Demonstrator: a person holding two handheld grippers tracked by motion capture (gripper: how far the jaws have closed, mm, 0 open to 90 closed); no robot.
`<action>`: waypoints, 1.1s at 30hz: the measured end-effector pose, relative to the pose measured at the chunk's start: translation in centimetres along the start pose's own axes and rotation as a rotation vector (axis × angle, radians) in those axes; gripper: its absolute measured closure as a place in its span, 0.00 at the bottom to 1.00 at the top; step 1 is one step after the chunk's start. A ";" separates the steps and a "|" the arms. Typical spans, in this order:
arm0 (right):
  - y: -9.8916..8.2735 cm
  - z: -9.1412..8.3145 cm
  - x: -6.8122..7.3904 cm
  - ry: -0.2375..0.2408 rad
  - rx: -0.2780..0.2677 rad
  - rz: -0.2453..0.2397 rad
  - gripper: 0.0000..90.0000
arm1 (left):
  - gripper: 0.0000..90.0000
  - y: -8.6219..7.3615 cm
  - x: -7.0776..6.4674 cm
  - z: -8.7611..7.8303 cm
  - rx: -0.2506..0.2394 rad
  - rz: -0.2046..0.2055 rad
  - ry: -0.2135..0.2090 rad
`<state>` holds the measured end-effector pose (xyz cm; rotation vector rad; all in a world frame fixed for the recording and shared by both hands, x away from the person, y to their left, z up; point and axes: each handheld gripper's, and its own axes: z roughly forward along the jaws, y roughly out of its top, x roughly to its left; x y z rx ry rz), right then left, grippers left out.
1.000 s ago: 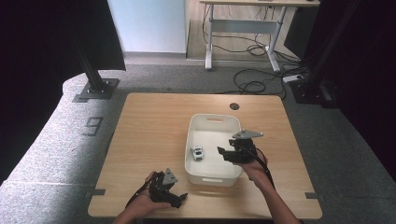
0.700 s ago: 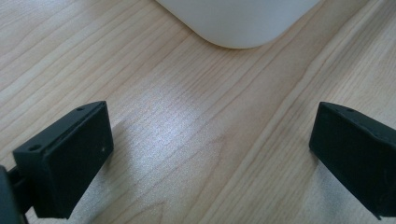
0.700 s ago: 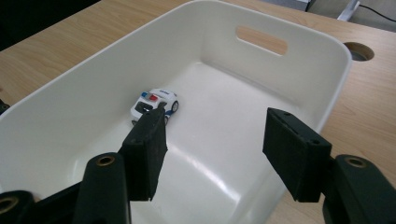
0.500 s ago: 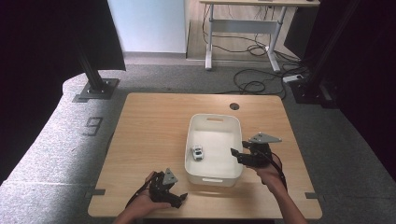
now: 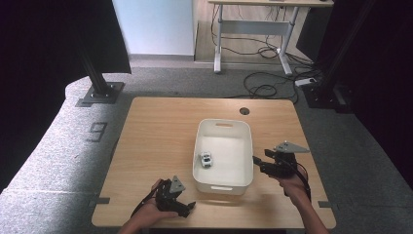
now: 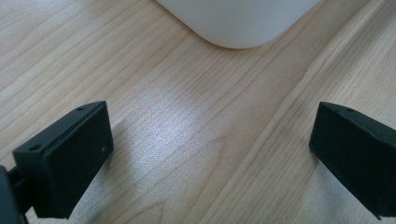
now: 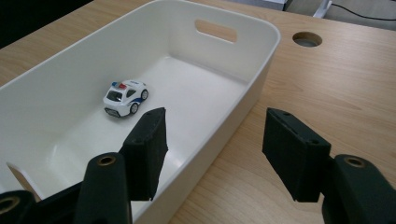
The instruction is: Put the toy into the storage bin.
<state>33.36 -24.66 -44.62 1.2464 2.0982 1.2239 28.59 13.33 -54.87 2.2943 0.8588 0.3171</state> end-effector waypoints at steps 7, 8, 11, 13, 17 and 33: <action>-0.9 -0.9 -0.8 -0.020 0.001 0.005 0.45 | 0.00 0.0 0.0 0.0 -0.002 -0.001 0.001; -1.1 -1.0 -0.9 -0.022 0.000 0.008 0.45 | 0.00 0.0 0.0 0.0 -0.002 -0.001 0.001; -1.7 -1.3 -1.2 -0.027 0.001 0.017 0.45 | 0.00 0.0 0.0 0.0 -0.002 -0.002 0.001; -2.2 -1.5 -1.5 -0.031 0.003 0.018 0.45 | 0.00 0.0 0.0 0.0 -0.001 -0.002 0.001; -3.1 -1.7 -2.1 -0.047 0.016 0.021 0.45 | 0.00 0.0 0.0 0.0 -0.002 -0.001 0.001; -5.4 -1.6 -3.7 -0.092 0.044 0.044 0.44 | 0.00 0.0 0.0 0.0 -0.002 -0.002 0.003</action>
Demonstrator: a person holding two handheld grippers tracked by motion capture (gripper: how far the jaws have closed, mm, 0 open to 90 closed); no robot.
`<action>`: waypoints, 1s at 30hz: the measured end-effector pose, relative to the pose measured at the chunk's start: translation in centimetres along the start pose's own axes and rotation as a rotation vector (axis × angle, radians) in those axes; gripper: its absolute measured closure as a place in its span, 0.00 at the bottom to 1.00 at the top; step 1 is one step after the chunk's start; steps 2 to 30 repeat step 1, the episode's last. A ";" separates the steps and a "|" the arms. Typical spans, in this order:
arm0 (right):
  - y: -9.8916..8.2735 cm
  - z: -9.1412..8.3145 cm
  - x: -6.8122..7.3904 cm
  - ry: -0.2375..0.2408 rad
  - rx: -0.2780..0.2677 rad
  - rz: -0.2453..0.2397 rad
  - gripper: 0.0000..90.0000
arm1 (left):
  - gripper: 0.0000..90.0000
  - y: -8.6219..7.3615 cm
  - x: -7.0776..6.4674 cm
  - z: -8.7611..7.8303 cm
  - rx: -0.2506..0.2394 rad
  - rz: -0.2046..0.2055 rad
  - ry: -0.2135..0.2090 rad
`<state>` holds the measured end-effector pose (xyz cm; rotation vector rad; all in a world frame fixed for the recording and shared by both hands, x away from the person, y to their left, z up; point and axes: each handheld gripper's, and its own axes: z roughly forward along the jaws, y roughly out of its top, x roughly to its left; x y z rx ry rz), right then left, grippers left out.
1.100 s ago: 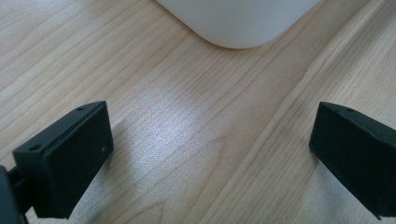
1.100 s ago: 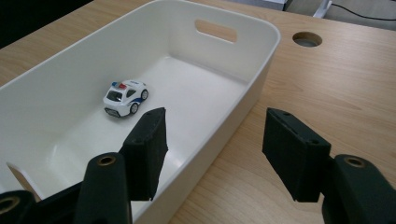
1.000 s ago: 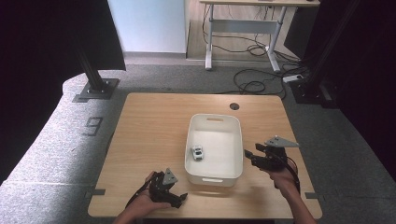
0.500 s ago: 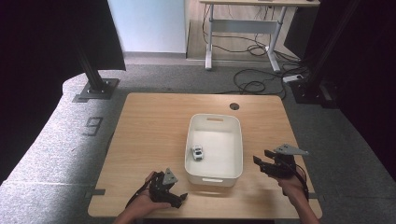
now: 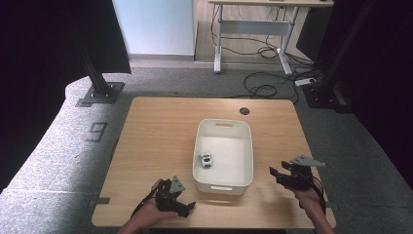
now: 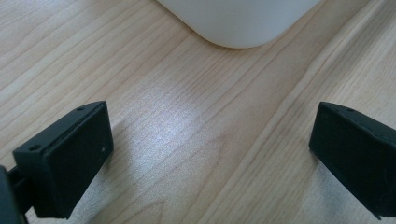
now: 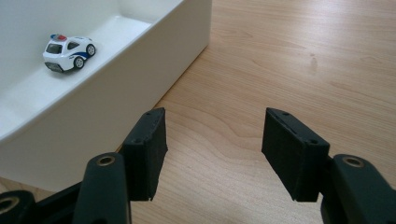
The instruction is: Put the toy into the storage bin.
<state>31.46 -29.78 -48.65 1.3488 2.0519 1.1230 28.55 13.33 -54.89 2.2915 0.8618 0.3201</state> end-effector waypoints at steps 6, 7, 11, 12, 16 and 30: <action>0.0 0.0 -0.1 -0.002 -0.001 0.000 0.43 | 0.00 0.0 0.0 0.0 0.000 0.000 0.000; 0.0 0.0 -0.1 -0.002 -0.001 0.000 0.43 | 0.00 0.0 0.0 0.0 0.000 0.000 0.000; 0.0 0.0 -0.1 -0.002 -0.001 0.000 0.43 | 0.00 0.0 0.0 0.0 0.000 0.000 0.000; 0.0 0.0 -0.1 -0.002 -0.001 0.000 0.43 | 0.00 0.0 0.0 0.0 0.000 0.000 0.000; 0.0 0.0 -0.1 -0.002 -0.001 0.000 0.43 | 0.00 0.0 0.0 0.0 0.000 0.000 0.000; 0.0 0.0 -0.1 -0.002 -0.001 0.000 0.43 | 0.00 0.0 0.0 0.0 0.000 0.000 0.000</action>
